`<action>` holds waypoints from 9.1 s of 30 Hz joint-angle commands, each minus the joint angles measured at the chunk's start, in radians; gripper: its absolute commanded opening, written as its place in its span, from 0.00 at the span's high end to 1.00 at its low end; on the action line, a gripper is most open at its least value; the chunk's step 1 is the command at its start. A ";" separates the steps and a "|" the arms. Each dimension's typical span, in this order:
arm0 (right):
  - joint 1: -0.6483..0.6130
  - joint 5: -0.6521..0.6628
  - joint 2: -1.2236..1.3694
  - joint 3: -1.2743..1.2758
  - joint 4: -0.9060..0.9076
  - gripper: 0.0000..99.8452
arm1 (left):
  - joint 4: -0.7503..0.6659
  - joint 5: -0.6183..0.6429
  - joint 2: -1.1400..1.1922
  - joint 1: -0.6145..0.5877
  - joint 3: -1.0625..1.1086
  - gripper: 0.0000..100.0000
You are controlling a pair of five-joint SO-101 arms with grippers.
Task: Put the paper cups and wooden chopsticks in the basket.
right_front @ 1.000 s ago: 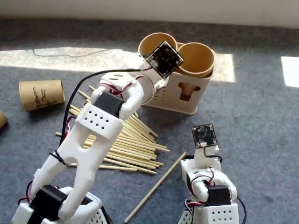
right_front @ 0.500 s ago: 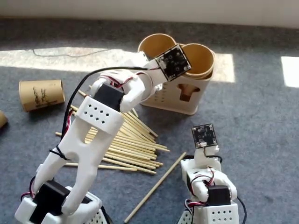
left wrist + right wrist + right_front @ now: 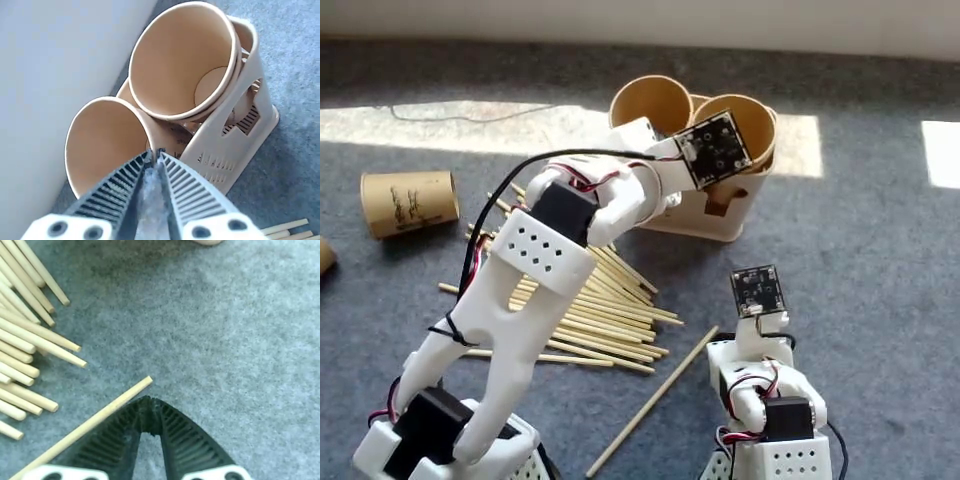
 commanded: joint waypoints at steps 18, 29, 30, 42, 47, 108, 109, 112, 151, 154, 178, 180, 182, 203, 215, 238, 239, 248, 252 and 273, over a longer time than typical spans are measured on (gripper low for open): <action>0.010 0.000 -0.005 0.097 0.010 0.99 | 0.029 0.173 -0.015 0.022 -0.349 0.99; 0.010 0.000 -0.005 0.097 0.010 0.99 | 0.029 0.192 -0.005 0.127 -0.369 0.99; 0.010 0.000 -0.005 0.097 0.010 0.99 | 0.029 0.192 -0.005 0.137 -0.367 0.99; 0.010 0.000 -0.005 0.097 0.010 0.99 | -0.112 0.186 -0.004 0.194 -0.186 0.98; 0.010 0.000 -0.005 0.097 0.010 0.99 | -0.107 0.186 -0.012 0.183 -0.173 0.88; 0.010 0.000 -0.005 0.097 0.010 0.99 | 0.443 0.301 -0.348 -1.082 0.116 0.83; 0.010 0.000 -0.005 0.097 0.010 0.99 | 0.443 0.292 -0.329 -1.095 0.124 0.83; 0.010 0.000 -0.005 0.097 0.010 0.99 | 0.431 0.293 -0.271 -1.152 0.131 0.80; 0.010 0.000 -0.005 0.097 0.010 0.99 | -0.180 0.153 0.427 -1.552 0.124 0.73; 0.010 0.000 -0.005 0.097 0.010 0.99 | -0.187 0.120 0.453 -1.523 0.124 0.73; 0.010 0.000 -0.005 0.097 0.010 0.99 | -0.075 0.092 0.426 -1.368 0.104 0.99; 0.010 0.000 -0.005 0.097 0.010 0.99 | -0.037 0.092 0.390 -1.368 0.104 0.99; 0.010 0.000 -0.005 0.097 0.010 0.99 | 0.011 0.092 0.340 -1.368 0.104 0.99; 0.010 0.000 -0.005 0.097 0.010 0.99 | 0.554 -0.112 -0.065 -1.141 0.094 0.99; 0.010 0.000 -0.005 0.097 0.010 0.99 | 0.750 -0.315 -0.191 -0.984 0.094 0.99; 0.010 0.000 -0.005 0.097 0.010 0.99 | 0.758 -0.396 -0.059 -0.792 0.251 0.99; 0.010 0.000 -0.005 0.097 0.010 0.99 | 0.760 -0.399 -0.059 -0.773 0.251 0.99; 0.010 0.000 -0.005 0.097 0.010 0.99 | 0.763 -0.393 -0.058 -0.602 0.251 0.99; 0.010 0.000 -0.005 0.097 0.010 0.99 | 0.763 -0.391 -0.065 -0.578 0.257 0.99; 0.010 0.000 -0.005 0.097 0.010 0.99 | 0.756 -0.115 -0.067 -0.509 -0.016 0.99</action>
